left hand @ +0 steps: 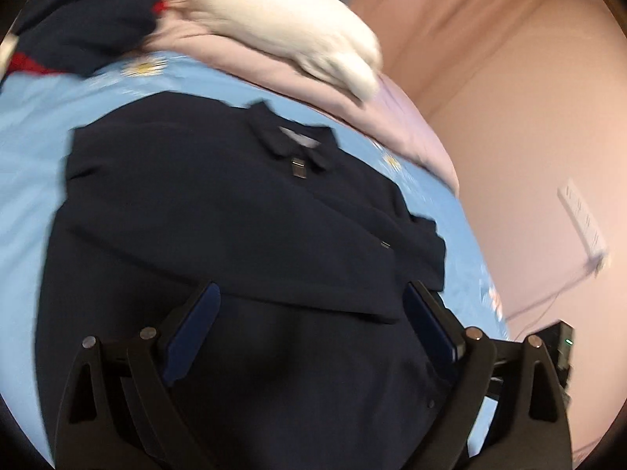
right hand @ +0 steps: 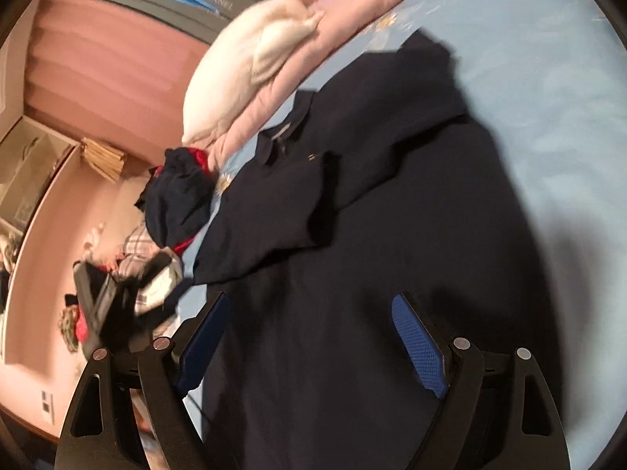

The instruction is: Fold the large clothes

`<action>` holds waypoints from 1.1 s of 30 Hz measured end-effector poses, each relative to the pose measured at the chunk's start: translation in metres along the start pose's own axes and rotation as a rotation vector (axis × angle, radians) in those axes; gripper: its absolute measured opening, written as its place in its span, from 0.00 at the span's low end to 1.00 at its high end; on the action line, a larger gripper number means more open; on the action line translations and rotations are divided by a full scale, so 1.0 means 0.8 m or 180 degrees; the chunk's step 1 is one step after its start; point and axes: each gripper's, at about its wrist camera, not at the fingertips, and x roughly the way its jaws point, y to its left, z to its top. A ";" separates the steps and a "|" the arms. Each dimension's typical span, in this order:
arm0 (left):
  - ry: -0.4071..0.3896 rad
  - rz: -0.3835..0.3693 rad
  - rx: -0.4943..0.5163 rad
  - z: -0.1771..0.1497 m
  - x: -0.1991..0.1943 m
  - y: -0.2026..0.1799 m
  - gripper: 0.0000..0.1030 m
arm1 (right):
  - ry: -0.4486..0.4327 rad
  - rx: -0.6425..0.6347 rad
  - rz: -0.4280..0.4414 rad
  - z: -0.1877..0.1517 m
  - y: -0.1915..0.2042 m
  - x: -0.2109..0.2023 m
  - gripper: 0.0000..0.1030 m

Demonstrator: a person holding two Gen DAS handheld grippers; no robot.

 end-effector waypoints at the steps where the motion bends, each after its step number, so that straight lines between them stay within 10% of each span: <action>1: -0.0020 0.0022 -0.0104 0.000 -0.007 0.016 0.92 | 0.0020 0.0007 -0.0018 0.003 0.003 0.012 0.82; 10: -0.0153 -0.0595 -0.1289 0.020 -0.002 0.145 0.91 | 0.0036 0.0361 -0.0181 0.022 0.008 0.105 0.80; 12: -0.0096 -0.0674 -0.1409 0.029 0.019 0.151 0.91 | 0.0042 0.0403 -0.0276 0.025 0.011 0.114 0.57; 16: -0.0042 -0.0446 -0.1436 0.051 0.058 0.151 0.89 | 0.0066 0.0126 -0.0587 0.039 0.043 0.124 0.25; 22: -0.0732 -0.0236 -0.1685 0.063 0.048 0.168 0.72 | -0.0562 -0.0487 -0.0473 0.064 0.089 0.067 0.19; 33: -0.0220 0.0324 -0.1181 0.053 0.040 0.157 0.69 | -0.0192 -0.0493 -0.1042 0.049 0.004 0.087 0.09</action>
